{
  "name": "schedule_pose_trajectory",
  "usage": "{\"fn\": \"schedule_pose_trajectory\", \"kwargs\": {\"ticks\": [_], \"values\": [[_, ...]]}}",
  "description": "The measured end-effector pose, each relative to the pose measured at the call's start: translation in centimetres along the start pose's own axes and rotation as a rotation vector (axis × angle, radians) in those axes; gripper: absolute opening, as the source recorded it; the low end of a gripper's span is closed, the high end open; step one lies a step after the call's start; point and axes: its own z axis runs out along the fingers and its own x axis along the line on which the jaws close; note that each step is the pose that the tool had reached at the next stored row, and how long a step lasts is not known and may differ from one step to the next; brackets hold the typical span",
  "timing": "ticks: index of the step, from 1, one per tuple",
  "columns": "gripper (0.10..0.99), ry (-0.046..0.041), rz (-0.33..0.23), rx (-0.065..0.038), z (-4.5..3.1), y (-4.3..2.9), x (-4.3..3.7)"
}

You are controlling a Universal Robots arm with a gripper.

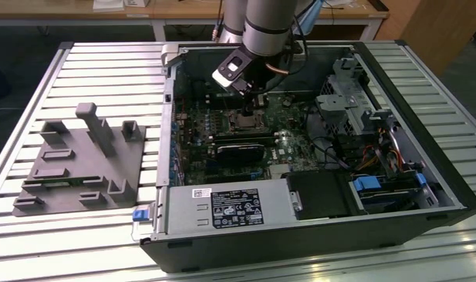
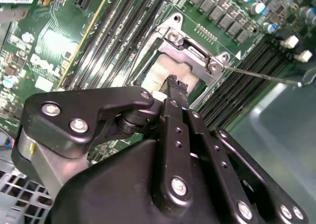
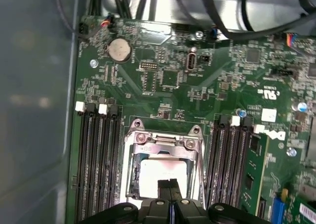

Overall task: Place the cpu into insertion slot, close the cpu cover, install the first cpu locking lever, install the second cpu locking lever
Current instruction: 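Close the cpu cover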

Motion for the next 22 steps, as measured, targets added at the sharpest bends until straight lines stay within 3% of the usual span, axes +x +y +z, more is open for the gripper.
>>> {"fn": "schedule_pose_trajectory", "kwargs": {"ticks": [22], "values": [[0.106,-0.0261,-0.366,0.010,0.28,0.01,-0.01]]}}
